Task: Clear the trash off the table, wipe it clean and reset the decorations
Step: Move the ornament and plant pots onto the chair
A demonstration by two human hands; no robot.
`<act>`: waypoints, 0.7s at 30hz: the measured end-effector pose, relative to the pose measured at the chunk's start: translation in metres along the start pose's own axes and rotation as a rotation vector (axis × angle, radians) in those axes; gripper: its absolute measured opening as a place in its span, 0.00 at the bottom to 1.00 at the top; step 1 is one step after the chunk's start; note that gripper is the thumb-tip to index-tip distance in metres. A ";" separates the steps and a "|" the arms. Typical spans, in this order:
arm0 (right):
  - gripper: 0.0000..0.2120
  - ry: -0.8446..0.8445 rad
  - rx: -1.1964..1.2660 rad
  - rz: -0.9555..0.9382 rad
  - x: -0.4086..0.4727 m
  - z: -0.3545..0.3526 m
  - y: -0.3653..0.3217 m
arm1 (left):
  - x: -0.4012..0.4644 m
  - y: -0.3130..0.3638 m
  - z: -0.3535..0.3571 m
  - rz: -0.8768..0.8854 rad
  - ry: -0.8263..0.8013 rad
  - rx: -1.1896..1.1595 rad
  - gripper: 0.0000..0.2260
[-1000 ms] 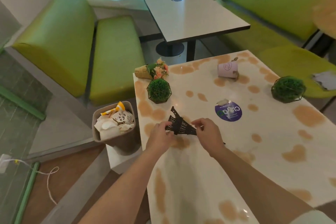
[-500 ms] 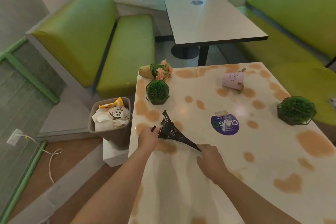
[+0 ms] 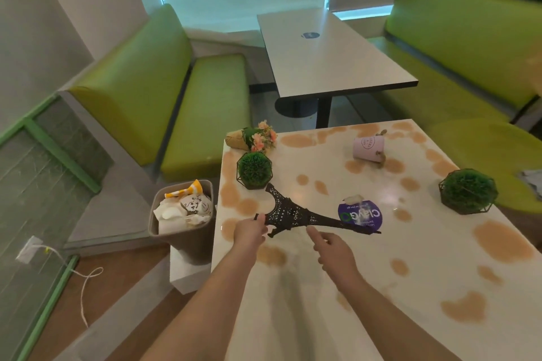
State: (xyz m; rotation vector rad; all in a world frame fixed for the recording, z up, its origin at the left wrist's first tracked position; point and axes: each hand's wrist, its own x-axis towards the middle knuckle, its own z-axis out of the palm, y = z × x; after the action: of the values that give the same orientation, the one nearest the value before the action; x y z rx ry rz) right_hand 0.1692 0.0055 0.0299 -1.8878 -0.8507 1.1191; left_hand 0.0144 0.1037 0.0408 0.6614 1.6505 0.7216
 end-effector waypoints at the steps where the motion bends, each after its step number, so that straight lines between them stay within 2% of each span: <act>1: 0.28 -0.006 0.065 0.033 0.003 -0.001 -0.006 | -0.004 0.002 0.000 -0.008 -0.019 -0.032 0.11; 3: 0.36 0.009 0.203 0.004 0.005 -0.005 -0.018 | -0.014 0.003 -0.002 -0.005 -0.061 -0.068 0.10; 4: 0.35 0.028 0.278 -0.031 0.002 -0.009 -0.024 | -0.021 0.004 -0.002 0.000 -0.092 -0.073 0.09; 6: 0.25 0.039 0.344 -0.116 -0.003 -0.015 -0.035 | -0.027 0.003 -0.003 0.019 -0.150 -0.066 0.07; 11: 0.04 0.120 0.285 -0.191 -0.017 -0.035 -0.047 | -0.040 0.007 0.002 0.139 -0.270 0.114 0.08; 17: 0.05 0.286 0.236 -0.266 -0.040 -0.087 -0.051 | -0.073 0.008 0.041 0.298 -0.353 0.322 0.11; 19: 0.05 0.320 0.222 -0.288 -0.044 -0.111 -0.047 | -0.090 0.007 0.057 0.395 -0.410 0.393 0.10; 21: 0.05 0.377 0.201 -0.314 -0.044 -0.138 -0.042 | -0.109 0.006 0.078 0.528 -0.479 0.503 0.12</act>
State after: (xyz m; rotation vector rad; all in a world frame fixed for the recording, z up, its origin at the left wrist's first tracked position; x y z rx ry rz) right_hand 0.2706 -0.0488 0.1280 -1.6561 -0.7541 0.6070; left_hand 0.1108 0.0344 0.1032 1.5413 1.2099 0.4492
